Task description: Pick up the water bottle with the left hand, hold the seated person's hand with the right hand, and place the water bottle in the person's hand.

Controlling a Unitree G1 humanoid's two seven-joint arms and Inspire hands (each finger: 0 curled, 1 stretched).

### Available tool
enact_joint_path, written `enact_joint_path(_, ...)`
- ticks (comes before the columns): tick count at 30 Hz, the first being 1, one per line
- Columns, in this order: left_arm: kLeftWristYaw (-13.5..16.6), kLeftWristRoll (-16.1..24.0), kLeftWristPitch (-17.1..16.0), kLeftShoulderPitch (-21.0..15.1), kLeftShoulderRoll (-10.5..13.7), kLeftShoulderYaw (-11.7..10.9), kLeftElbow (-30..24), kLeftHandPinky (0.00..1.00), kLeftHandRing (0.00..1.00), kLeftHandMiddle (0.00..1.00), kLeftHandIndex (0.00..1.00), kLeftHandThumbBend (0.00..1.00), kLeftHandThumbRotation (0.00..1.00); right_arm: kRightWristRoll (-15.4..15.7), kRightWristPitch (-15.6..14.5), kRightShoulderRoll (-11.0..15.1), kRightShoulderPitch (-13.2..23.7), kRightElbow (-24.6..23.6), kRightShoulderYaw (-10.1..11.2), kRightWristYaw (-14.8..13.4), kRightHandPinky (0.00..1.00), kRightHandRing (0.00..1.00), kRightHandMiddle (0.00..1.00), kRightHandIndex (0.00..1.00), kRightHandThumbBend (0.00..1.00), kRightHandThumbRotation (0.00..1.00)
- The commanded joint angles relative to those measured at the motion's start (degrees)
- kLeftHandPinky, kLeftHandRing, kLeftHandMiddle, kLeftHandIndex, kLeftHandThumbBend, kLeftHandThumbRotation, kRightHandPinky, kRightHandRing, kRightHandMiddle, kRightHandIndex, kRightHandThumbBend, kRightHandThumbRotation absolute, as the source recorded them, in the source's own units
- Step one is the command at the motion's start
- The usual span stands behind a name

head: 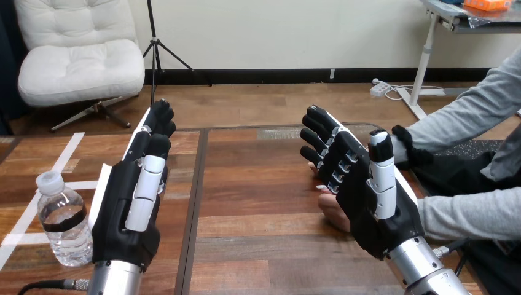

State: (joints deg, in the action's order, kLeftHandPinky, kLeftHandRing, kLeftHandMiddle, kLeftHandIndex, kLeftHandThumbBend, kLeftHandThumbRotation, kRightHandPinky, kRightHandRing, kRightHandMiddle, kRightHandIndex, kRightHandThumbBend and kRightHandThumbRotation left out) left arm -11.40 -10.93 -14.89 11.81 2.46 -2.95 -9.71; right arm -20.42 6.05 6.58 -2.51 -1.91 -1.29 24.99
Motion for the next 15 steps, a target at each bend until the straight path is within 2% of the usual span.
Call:
enact_joint_path(1, -0.42, -0.36, -0.13, -1.92, 0.43, 0.35, -2.72, 1.0, 0.97, 0.95, 0.93, 0.71, 0.84, -0.75, 0.19, -0.32, 2.1, -2.46, 0.8, 0.16, 0.99, 0.98, 0.97, 0.93, 0.86, 1.0)
enact_joint_path(15, -0.61, -0.31, -0.39, -1.93, 0.53, 0.34, -2.53, 1.0, 0.97, 0.95, 0.93, 0.71, 0.84, -0.76, -0.39, -0.23, 2.07, -2.62, 0.81, -0.01, 0.99, 0.98, 0.96, 0.93, 0.88, 1.0)
